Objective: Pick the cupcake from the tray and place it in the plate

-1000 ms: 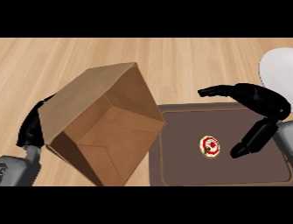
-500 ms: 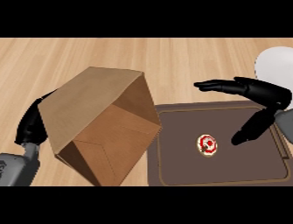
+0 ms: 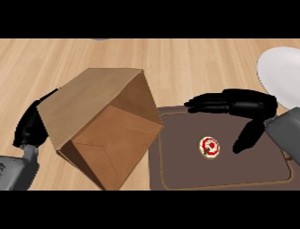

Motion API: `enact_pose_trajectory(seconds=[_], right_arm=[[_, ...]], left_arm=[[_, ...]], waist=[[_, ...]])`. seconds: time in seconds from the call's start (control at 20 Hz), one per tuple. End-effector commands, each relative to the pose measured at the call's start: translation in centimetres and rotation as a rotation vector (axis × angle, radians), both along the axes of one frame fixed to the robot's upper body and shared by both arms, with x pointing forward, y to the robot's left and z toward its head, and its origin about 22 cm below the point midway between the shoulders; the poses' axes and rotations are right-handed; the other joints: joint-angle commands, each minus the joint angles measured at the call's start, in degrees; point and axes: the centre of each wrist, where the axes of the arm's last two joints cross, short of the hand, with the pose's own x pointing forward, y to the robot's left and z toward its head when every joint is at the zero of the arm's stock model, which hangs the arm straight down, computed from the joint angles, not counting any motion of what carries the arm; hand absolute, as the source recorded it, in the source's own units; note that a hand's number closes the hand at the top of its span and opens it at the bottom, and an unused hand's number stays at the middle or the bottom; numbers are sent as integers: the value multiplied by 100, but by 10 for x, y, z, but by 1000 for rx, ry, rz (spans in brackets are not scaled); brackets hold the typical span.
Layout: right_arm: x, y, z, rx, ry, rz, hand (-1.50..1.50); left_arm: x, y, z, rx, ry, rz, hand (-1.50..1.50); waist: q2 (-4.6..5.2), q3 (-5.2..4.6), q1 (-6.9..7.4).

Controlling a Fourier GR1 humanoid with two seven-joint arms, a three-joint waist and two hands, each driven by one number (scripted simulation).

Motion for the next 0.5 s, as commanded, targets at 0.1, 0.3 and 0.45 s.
enact_pose_trajectory(seconds=[0.1,0.3,0.45], right_arm=[[13,12,-4,-112,-14,147,-150],[6,21,-6,-182,-42,175,-150],[-4,28,-14,-223,-46,197,-150]], left_arm=[[2,0,-14,46,36,31,0],[10,20,-11,46,31,59,0],[4,19,-19,36,53,69,0]], waist=[[21,-26,-34],[11,-31,-110],[-5,-31,-139]])
